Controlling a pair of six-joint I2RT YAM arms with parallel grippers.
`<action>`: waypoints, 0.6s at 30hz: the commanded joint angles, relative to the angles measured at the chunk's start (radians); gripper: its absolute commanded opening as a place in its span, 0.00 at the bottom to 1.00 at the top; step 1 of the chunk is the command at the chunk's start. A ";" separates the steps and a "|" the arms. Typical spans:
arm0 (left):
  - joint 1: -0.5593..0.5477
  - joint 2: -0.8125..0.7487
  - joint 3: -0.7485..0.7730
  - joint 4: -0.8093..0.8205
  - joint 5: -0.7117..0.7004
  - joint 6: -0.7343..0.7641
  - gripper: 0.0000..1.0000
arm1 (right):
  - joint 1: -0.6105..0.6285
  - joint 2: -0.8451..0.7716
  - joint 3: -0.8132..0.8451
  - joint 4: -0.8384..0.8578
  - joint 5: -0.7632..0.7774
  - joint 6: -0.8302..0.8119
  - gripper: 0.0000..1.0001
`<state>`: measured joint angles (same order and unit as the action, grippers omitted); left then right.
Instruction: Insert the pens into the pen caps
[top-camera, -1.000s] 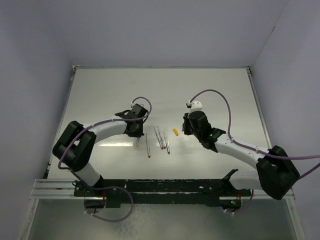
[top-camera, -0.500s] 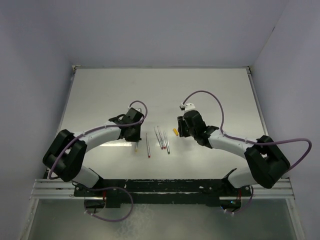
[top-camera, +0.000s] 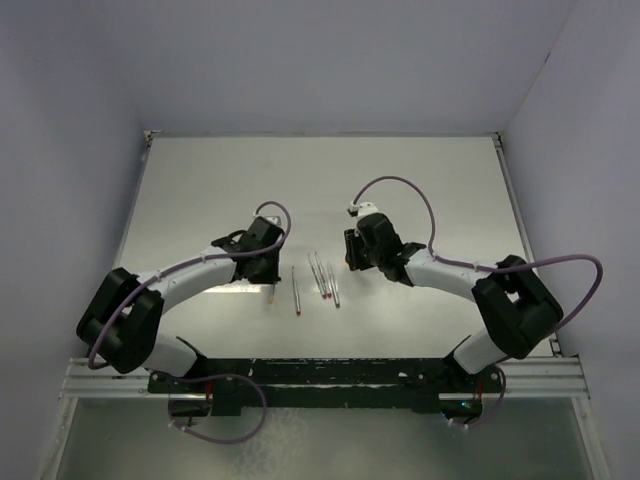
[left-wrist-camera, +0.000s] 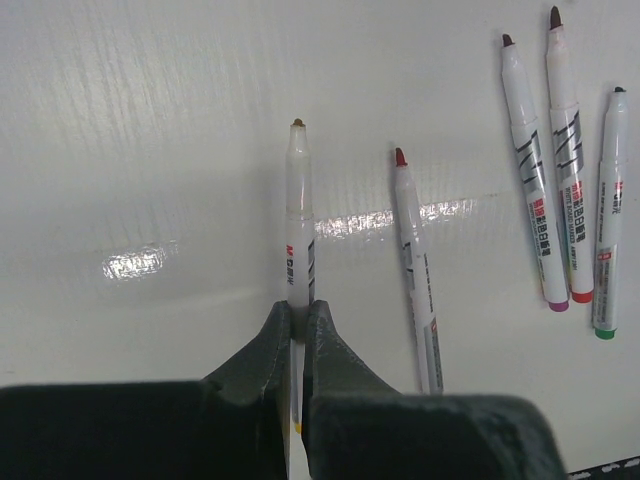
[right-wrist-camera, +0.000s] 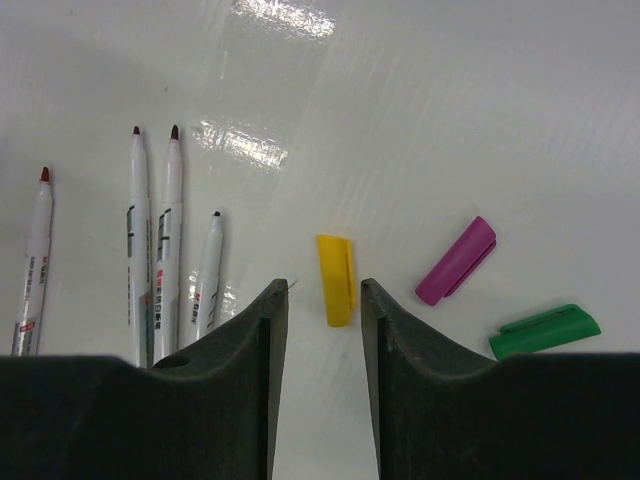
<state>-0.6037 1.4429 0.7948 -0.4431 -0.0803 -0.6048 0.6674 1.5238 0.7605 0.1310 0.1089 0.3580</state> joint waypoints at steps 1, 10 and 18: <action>-0.004 -0.055 -0.014 0.011 -0.005 0.018 0.00 | 0.005 0.024 0.054 -0.023 -0.006 -0.014 0.37; -0.004 -0.061 -0.027 0.017 0.006 0.014 0.00 | 0.005 0.073 0.080 -0.044 0.021 -0.019 0.37; -0.003 -0.058 -0.032 0.025 0.008 0.010 0.00 | 0.005 0.095 0.083 -0.046 0.020 -0.017 0.37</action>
<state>-0.6044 1.4071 0.7643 -0.4419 -0.0792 -0.6052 0.6674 1.6146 0.8043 0.0940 0.1131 0.3538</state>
